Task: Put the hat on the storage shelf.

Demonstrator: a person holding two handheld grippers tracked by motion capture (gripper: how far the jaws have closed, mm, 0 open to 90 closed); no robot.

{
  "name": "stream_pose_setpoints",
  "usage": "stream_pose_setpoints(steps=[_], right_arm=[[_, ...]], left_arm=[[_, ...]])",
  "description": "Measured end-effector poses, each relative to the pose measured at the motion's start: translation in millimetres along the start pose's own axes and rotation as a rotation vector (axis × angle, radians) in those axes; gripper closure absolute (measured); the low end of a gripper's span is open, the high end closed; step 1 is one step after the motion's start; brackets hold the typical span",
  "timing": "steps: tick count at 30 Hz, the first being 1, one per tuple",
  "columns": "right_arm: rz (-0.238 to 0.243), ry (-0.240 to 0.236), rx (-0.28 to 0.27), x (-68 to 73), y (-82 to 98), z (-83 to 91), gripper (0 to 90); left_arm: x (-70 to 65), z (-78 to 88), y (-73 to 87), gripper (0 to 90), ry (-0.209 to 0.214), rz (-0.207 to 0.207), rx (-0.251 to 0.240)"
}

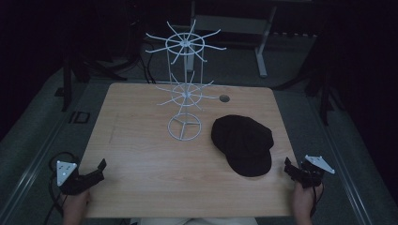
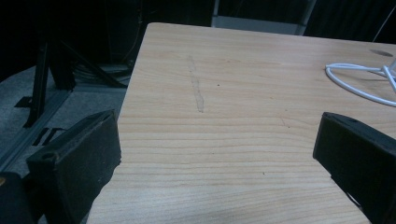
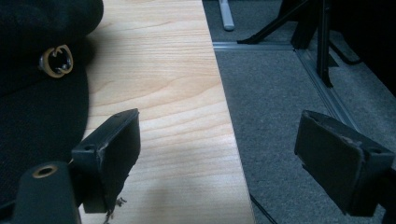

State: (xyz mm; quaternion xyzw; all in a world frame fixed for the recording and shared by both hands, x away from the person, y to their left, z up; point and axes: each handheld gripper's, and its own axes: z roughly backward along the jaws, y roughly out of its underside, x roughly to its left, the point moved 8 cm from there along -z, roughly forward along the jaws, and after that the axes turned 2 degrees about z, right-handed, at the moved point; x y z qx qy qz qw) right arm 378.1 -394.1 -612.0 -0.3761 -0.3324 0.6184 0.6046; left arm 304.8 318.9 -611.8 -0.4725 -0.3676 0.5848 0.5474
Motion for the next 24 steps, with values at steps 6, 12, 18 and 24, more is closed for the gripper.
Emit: stream_pose_setpoints(steps=[6, 12, 18, 24], right_arm=[[-0.001, -0.067, -0.005, 5.1, -2.0, -0.5, 13.9], [0.043, -0.122, -0.018, 21.4, -20.8, 10.2, 14.0], [0.077, -0.262, -0.05, 55.5, -61.5, 28.1, 14.0], [0.132, -0.325, -0.047, 84.3, -89.6, 31.0, 12.5]], left_arm=[[-0.5, -0.1, 0.0, 1.4, 0.001, -0.004, 0.001], [-0.6, -0.1, 0.1, 1.5, 0.001, -0.007, 0.002], [-0.7, 0.0, 0.1, 1.5, 0.002, -0.007, 0.002], [-0.9, 0.0, 0.1, 1.4, 0.004, -0.008, 0.001]])
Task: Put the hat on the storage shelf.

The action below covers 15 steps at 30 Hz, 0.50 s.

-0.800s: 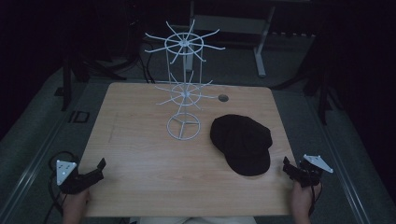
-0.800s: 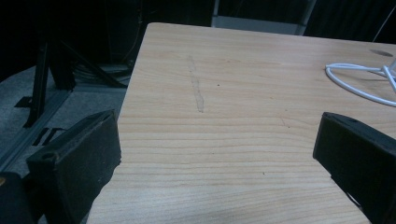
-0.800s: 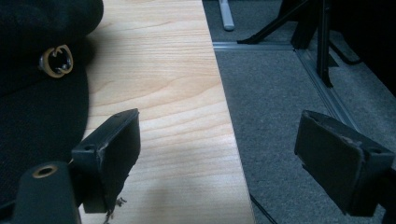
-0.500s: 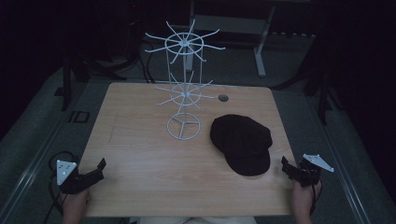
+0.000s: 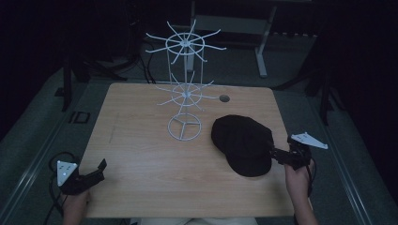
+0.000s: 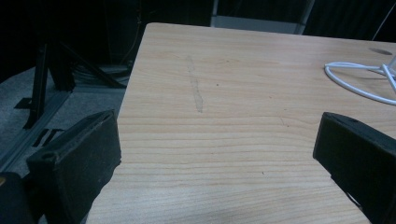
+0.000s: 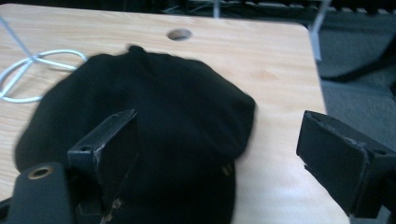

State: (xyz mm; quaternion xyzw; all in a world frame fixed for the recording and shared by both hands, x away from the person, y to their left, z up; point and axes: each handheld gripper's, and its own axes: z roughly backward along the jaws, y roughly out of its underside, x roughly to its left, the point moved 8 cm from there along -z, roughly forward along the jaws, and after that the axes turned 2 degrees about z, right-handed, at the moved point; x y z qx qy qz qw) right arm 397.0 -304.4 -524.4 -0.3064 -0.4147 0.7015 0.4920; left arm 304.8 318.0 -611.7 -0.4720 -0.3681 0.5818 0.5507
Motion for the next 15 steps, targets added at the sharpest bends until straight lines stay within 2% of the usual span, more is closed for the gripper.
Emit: stream_pose_setpoints(steps=[2, 4, 5, 9, 10, 15], right_arm=[[0.026, -0.006, 0.006, 6.7, -9.1, -4.8, 11.7], [0.025, -0.008, 0.001, 9.5, -13.8, -6.7, 12.1], [-0.004, -0.058, 0.032, 18.1, -23.6, -13.4, 15.9], [-0.007, -0.061, 0.035, 24.8, -37.8, -25.1, 15.2], [-0.008, -0.069, 0.04, 26.8, -40.5, -28.8, 13.1], [-0.012, -0.097, 0.05, 34.2, -52.1, -44.6, 13.7]], left_arm=[[0.0, 0.0, 0.0, 1.4, 0.002, 0.0, 0.0], [0.0, 0.0, 0.0, 1.5, 0.002, 0.001, 0.0], [0.0, -0.1, 0.0, 1.4, 0.003, 0.001, 0.0], [0.0, 0.1, 0.0, 1.5, 0.004, 0.0, -0.001], [-0.1, 0.0, -0.1, 1.4, 0.004, 0.001, -0.001], [0.0, 0.1, -0.1, 1.4, 0.005, 0.001, -0.001]])
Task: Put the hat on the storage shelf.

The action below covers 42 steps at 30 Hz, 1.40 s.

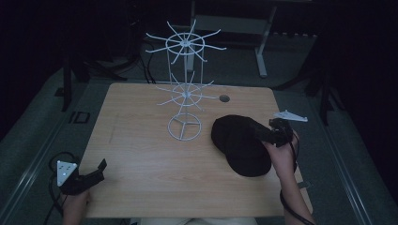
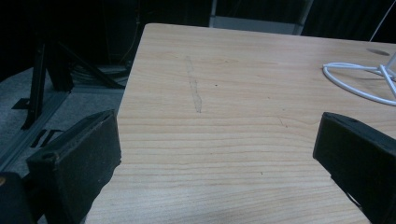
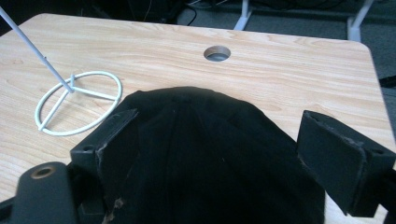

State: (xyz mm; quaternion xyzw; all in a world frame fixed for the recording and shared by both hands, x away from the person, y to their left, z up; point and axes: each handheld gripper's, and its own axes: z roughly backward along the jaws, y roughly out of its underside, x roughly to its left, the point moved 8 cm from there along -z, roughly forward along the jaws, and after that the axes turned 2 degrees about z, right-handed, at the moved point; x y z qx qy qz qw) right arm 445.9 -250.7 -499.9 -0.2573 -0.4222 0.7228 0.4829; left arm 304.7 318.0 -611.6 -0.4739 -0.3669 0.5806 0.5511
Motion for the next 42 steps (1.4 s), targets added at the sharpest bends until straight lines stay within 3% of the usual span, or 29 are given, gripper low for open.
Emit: stream_pose_setpoints(steps=[3, 7, 10, 16, 20, 26, 30, 34, 35, 37, 42], right_arm=[[-0.01, -0.035, 0.009, 3.7, -6.2, -8.3, 17.6], [0.021, -0.024, 0.023, 9.4, -12.1, -20.7, 17.6], [0.014, -0.04, 0.046, 13.8, -13.3, -32.0, 17.6], [0.009, -0.056, 0.108, 22.1, -5.7, -55.3, 17.7], [0.042, -0.034, 0.155, 25.6, 1.8, -68.0, 18.9], [0.101, -0.026, 0.233, 28.0, 14.8, -83.5, 31.1], [0.106, -0.014, 0.261, 26.8, 18.7, -88.1, 38.4], [0.133, -0.006, 0.301, 27.8, 24.9, -91.2, 65.1], [0.136, -0.002, 0.302, 27.5, 25.5, -91.0, 75.0], [0.123, -0.004, 0.294, 26.7, 25.9, -89.4, 81.9], [0.129, 0.009, 0.238, 27.2, 21.8, -82.8, 84.5]], left_arm=[[-0.1, -0.1, -0.1, 1.4, 0.001, 0.0, -0.001], [-0.1, 0.0, 0.0, 1.4, 0.002, -0.003, 0.0], [-0.1, 0.0, -0.1, 1.4, 0.002, -0.001, -0.001], [-0.2, 0.1, 0.0, 1.5, 0.002, -0.004, 0.0], [-0.2, 0.1, 0.0, 1.4, 0.003, -0.004, -0.001], [-0.3, 0.0, 0.0, 1.4, 0.002, -0.005, 0.0], [-0.4, -0.1, 0.0, 1.5, 0.003, -0.006, 0.0], [-0.4, 0.0, 0.0, 1.5, 0.002, -0.007, 0.0], [-0.4, 0.0, 0.0, 1.4, 0.002, -0.007, 0.0], [-0.4, 0.1, 0.1, 1.4, 0.003, -0.006, 0.0], [-0.3, 0.1, 0.1, 1.4, 0.003, -0.005, 0.0]])
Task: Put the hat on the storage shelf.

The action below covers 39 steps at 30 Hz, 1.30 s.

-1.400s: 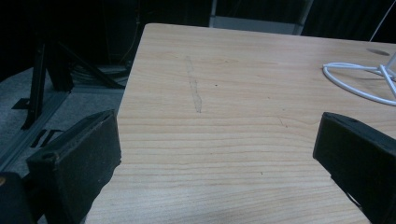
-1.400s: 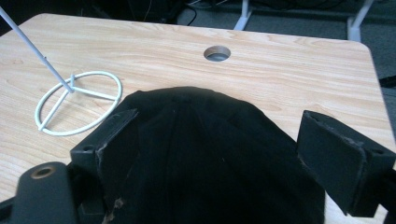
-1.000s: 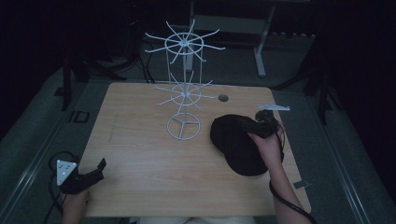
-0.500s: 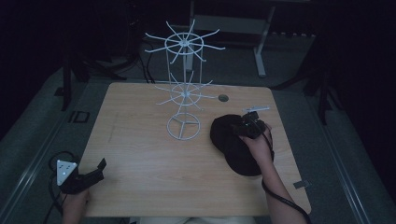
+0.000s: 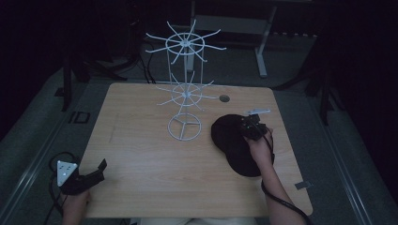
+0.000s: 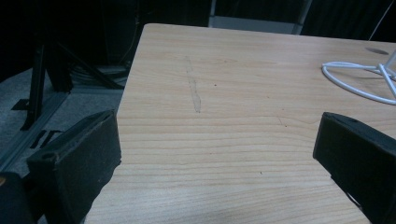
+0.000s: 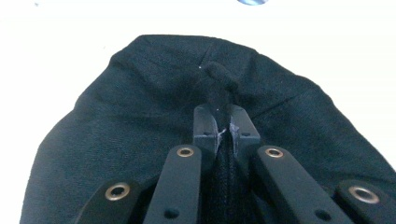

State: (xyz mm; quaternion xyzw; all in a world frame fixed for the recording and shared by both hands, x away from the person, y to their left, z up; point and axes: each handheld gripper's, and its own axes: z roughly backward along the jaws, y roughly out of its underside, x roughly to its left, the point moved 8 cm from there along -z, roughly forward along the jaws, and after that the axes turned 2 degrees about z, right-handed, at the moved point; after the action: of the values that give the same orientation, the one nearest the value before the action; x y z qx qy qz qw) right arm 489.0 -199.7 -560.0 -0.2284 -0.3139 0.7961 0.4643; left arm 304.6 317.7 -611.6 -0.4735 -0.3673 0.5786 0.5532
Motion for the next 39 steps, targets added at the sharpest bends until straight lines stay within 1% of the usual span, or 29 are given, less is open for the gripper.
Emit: stream_pose_setpoints(steps=[5, 8, 9, 11, 14, 16, 17, 19, 23, 24, 25, 32, 35, 36, 37, 39], right_arm=[[-0.001, 0.008, -0.061, 0.2, -6.4, 12.8, 84.8], [0.004, 0.01, -0.071, -0.2, -7.7, 15.6, 84.8], [0.008, 0.022, -0.099, -0.8, -11.0, 23.6, 84.9], [0.01, 0.026, -0.114, -1.1, -12.0, 28.2, 84.9], [0.005, 0.031, -0.143, -2.5, -12.5, 35.0, 84.9], [0.003, 0.034, -0.149, -3.4, -12.3, 37.2, 84.9], [-0.001, 0.031, -0.169, -5.0, -12.5, 41.4, 84.9], [-0.005, 0.028, -0.177, -6.0, -12.6, 43.5, 84.9], [-0.021, 0.026, -0.22, -10.0, -14.4, 57.3, 84.9], [-0.021, 0.026, -0.22, -10.0, -14.4, 57.3, 84.9], [-0.02, 0.026, -0.239, -10.7, -16.0, 64.7, 84.9], [-0.03, 0.024, -0.323, -10.9, -27.6, 95.4, 84.8], [-0.024, 0.03, -0.358, -10.4, -34.2, 109.6, 84.8], [-0.024, 0.03, -0.358, -10.4, -34.2, 109.6, 84.8], [-0.026, 0.031, -0.386, -10.4, -39.6, 120.1, 84.8], [-0.025, 0.029, -0.414, -9.7, -45.4, 131.7, 84.8]], left_arm=[[0.0, -0.1, 0.0, 1.5, -0.001, 0.0, 0.0], [0.0, -0.1, 0.0, 1.5, -0.001, 0.0, 0.0], [0.0, 0.0, 0.0, 1.5, -0.001, 0.0, 0.0], [0.0, 0.0, 0.0, 1.4, -0.001, 0.0, 0.0], [0.1, -0.1, 0.0, 1.5, -0.001, 0.002, 0.0], [0.1, 0.0, 0.0, 1.4, -0.001, 0.002, 0.0], [0.1, -0.1, 0.0, 1.4, -0.002, 0.002, 0.0], [0.2, -0.1, 0.0, 1.4, -0.002, 0.002, 0.0], [0.2, -0.1, 0.0, 1.4, -0.003, 0.003, 0.0], [0.2, -0.1, 0.0, 1.4, -0.003, 0.003, 0.0], [0.1, -0.2, 0.0, 1.5, -0.003, 0.004, 0.0], [0.2, -0.2, 0.0, 1.4, -0.004, 0.005, 0.0], [0.4, -0.3, 0.0, 1.4, -0.004, 0.008, 0.001], [0.4, -0.3, 0.0, 1.5, -0.004, 0.008, 0.001], [0.4, -0.3, 0.0, 1.4, -0.004, 0.007, 0.001], [0.3, -0.3, 0.0, 1.5, -0.004, 0.009, 0.001]])
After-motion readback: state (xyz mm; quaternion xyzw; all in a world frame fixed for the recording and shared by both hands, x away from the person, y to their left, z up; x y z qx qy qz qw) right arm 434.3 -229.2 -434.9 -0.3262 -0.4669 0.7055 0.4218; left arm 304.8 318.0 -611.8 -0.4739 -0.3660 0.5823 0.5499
